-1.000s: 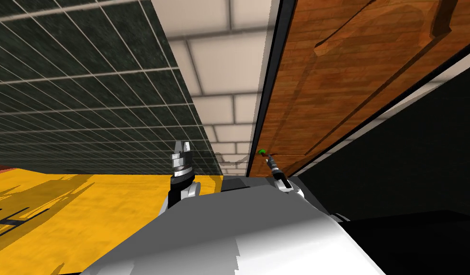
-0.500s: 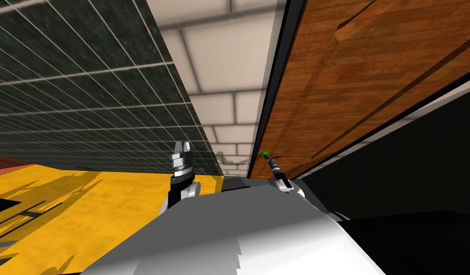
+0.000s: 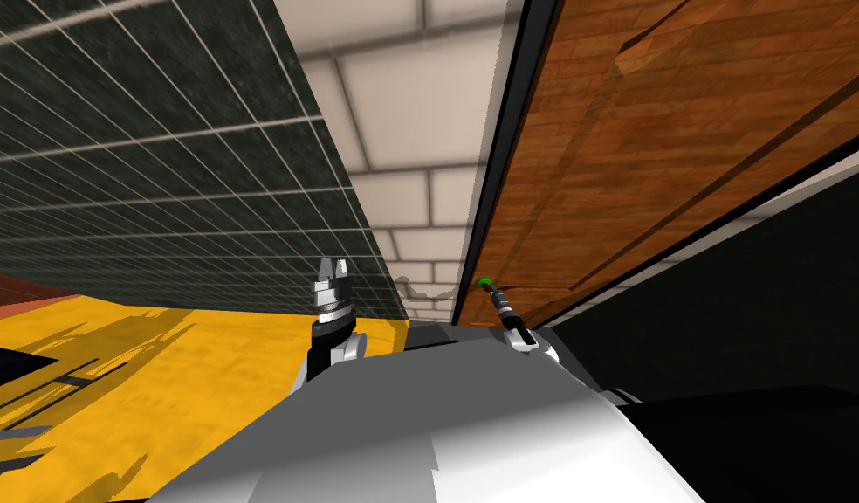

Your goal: Pull the door open

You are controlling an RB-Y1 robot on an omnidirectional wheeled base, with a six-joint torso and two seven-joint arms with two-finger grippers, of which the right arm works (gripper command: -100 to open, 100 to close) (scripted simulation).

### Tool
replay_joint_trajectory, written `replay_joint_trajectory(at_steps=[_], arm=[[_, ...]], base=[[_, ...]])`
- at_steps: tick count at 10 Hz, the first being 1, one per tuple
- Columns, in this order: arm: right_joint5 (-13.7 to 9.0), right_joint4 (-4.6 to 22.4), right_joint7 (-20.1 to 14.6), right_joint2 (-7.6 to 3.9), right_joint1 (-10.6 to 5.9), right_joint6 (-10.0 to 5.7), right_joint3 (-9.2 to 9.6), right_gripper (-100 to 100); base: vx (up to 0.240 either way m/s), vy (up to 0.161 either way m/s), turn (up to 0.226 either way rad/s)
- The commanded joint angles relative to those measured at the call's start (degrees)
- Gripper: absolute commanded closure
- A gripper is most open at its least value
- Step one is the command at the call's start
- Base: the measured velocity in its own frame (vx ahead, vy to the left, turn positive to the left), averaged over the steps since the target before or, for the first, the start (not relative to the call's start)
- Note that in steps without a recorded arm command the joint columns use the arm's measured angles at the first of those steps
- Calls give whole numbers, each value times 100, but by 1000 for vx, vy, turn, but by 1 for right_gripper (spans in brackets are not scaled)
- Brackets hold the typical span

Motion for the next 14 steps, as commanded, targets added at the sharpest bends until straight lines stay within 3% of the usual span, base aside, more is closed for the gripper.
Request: replay_joint_trajectory(at_steps=[1,8,9,14], arm=[[8,-11,-66,-60,73,-89,67,100],[15,-71,-479,-508,483,-595,434,100],[17,-119,-430,-444,476,-487,420,100],[-30,-39,-662,-738,824,-1063,642,100]], base=[[-163,-55,145],[-197,-63,145],[-74,-23,29],[-189,-62,170]])
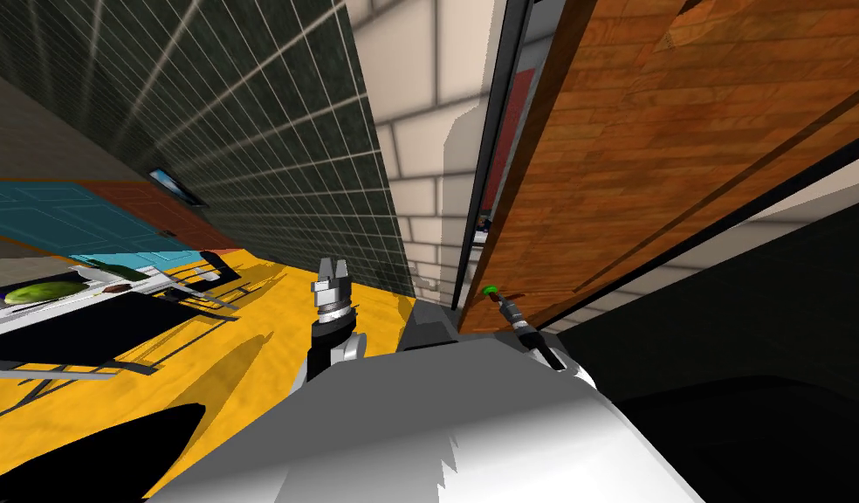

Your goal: Pull the door open

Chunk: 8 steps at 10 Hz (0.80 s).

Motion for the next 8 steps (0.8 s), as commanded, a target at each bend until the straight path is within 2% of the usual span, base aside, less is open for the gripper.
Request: replay_joint_trajectory(at_steps=[1,3,4,5,8], arm=[[-16,63,-60,-89,95,-209,54,100],[-32,88,-132,-188,204,-395,120,100],[-20,41,-90,-123,189,-306,115,100],[-32,93,-134,-171,256,-452,185,100],[-63,189,-200,-277,348,-705,274,100]], base=[[-219,-67,167],[-213,-62,143],[-103,-35,40],[-142,-39,168],[-234,-88,189]])
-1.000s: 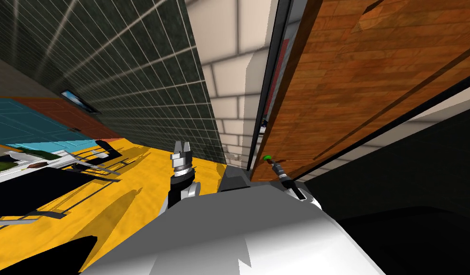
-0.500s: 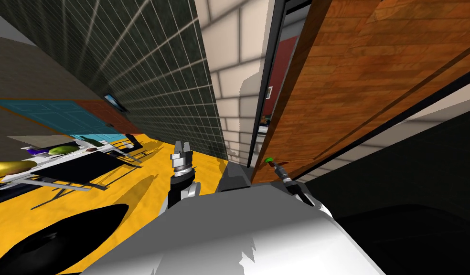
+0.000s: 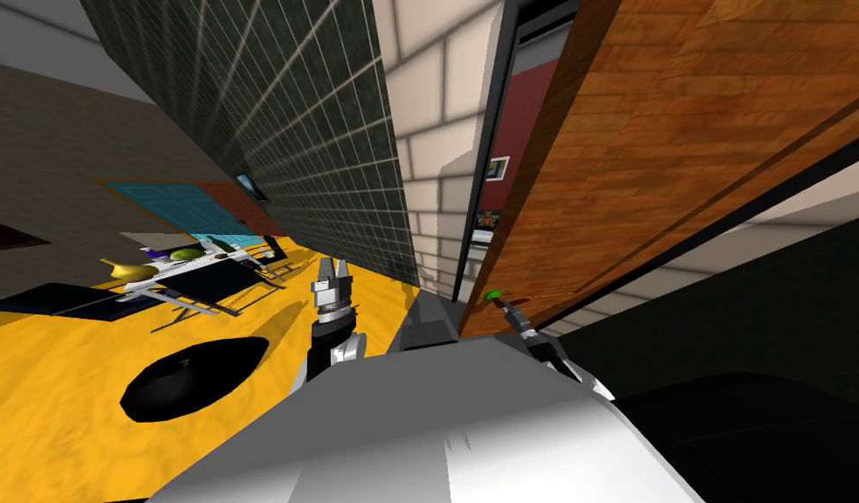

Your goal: Pull the door open

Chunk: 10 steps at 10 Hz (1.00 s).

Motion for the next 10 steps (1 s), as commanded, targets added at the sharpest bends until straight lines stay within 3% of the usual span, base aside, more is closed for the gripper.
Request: replay_joint_trajectory(at_steps=[1,4,5,10], arm=[[-19,81,-41,-76,66,-174,46,100],[-54,189,-115,-195,169,-458,145,100],[-37,157,-103,-151,142,-379,150,100],[-54,373,-192,-243,163,-687,274,100]], base=[[-187,-40,143],[-241,-77,177],[-91,-30,30],[-220,-74,178]])
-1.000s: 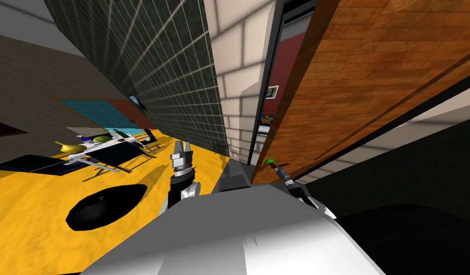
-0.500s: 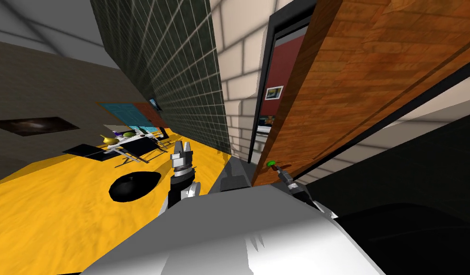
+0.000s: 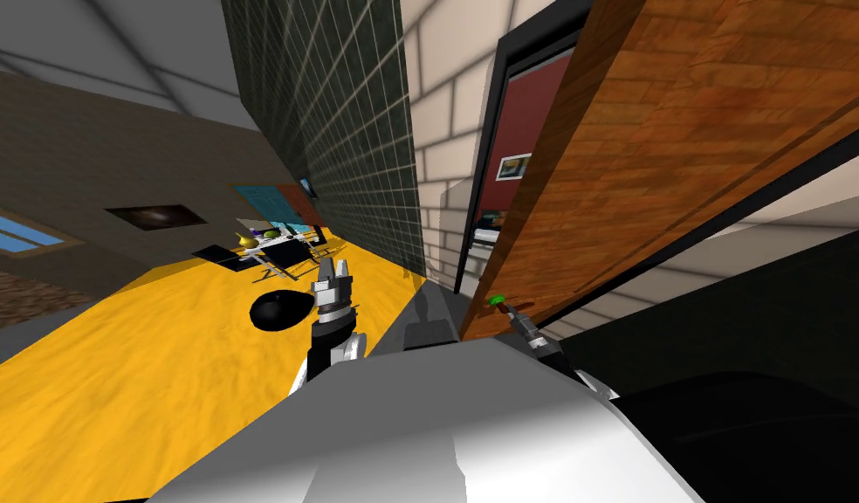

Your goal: Pull the door open

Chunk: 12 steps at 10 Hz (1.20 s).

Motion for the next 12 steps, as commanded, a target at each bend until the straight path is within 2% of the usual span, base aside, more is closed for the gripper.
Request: replay_joint_trajectory(at_steps=[1,4,5,12], arm=[[-16,61,-22,-57,30,-112,25,100],[-28,158,-60,-107,34,-253,73,100],[-7,180,-66,-64,7,-232,97,100],[24,426,-171,-132,-107,-438,189,100]], base=[[-243,-95,219],[-217,-63,144],[-99,-29,36],[-194,-63,151]])
